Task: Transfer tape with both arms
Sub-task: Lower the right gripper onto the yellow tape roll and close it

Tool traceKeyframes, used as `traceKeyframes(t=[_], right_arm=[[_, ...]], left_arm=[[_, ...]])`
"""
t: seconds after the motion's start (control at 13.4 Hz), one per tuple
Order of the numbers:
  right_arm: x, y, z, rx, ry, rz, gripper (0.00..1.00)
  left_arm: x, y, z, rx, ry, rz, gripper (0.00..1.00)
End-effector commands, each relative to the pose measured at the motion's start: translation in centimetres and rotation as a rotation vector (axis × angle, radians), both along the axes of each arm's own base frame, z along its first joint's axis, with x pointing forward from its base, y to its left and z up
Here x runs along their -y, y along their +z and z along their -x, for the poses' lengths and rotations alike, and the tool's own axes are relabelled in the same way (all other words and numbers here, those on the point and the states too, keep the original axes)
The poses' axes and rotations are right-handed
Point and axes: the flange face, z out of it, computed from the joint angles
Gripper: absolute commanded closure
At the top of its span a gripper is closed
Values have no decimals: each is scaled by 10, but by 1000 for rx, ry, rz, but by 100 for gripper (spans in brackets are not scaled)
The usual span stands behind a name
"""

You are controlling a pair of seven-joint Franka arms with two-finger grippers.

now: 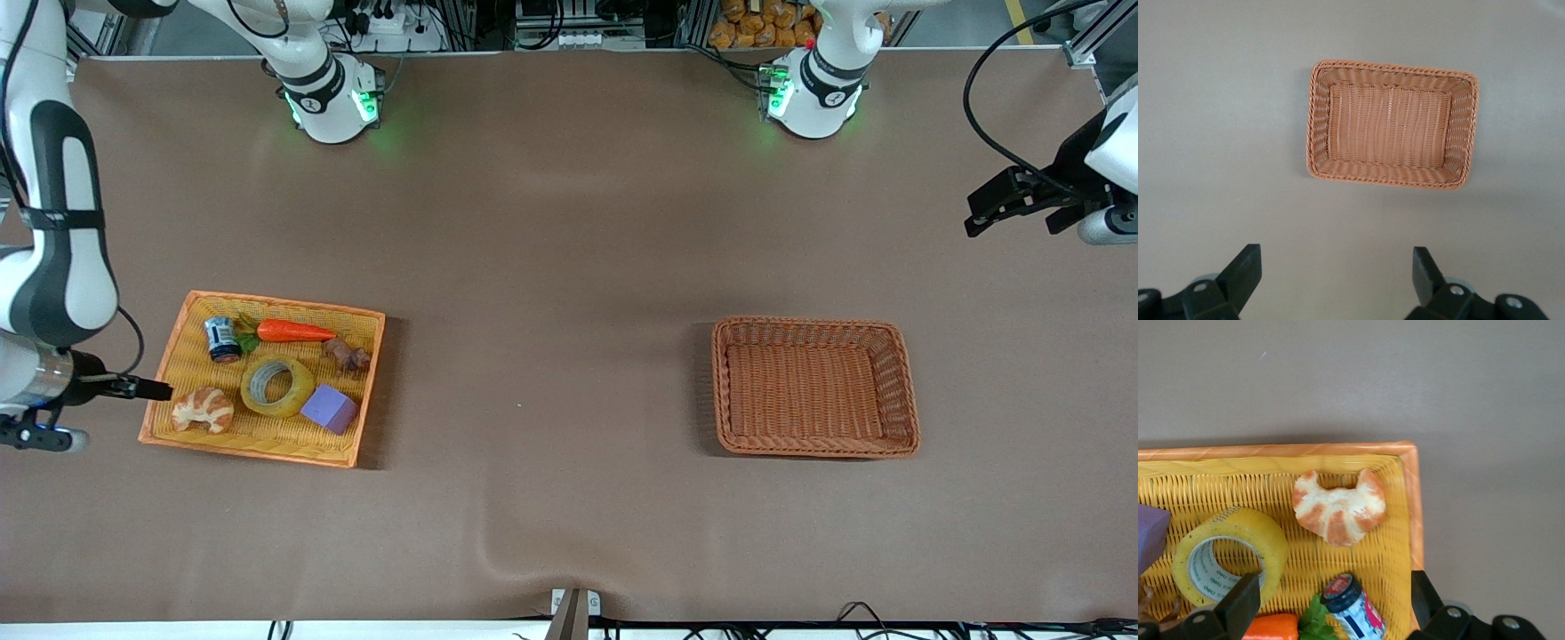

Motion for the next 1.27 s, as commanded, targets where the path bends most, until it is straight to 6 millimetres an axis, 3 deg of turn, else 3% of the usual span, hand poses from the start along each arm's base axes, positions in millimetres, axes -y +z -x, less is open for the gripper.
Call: traceKeyframes(t=[0.0,0.37,0.52,0.74,1.19], right_arm=[[-4,-31,-9,-40,5,-9,0],[-78,-66,-14,-95,-10,4,0],[-82,-73,-11,-111,-30,8,0],[-75,-108,15,-217,-18,-3,0],[-79,-114,20,-251,-58,3,0]], left_arm=[[-1,-1,-2,13,15,8,0],[-1,-2,-2,12,14,0,0],[-1,-6,-5,4,15,-1,0],[0,-7,-5,6,14,-1,0],[0,-7,-5,6,12,-1,0]])
